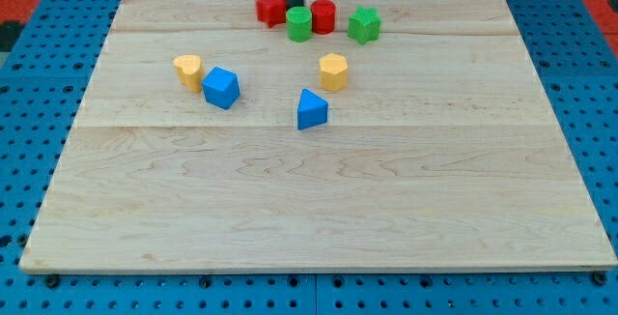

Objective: Move the red star to the center left

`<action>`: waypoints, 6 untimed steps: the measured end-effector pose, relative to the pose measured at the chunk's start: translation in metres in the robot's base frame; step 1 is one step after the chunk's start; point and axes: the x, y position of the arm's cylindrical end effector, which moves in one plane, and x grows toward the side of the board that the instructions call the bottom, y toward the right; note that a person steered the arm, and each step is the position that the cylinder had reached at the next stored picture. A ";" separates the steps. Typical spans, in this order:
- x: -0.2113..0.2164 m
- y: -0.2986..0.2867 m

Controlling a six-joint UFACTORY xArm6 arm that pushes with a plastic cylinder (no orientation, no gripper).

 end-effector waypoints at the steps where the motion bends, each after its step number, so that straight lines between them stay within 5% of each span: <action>1: -0.020 -0.010; 2: -0.021 -0.039; 4: 0.086 -0.129; 6: 0.151 -0.103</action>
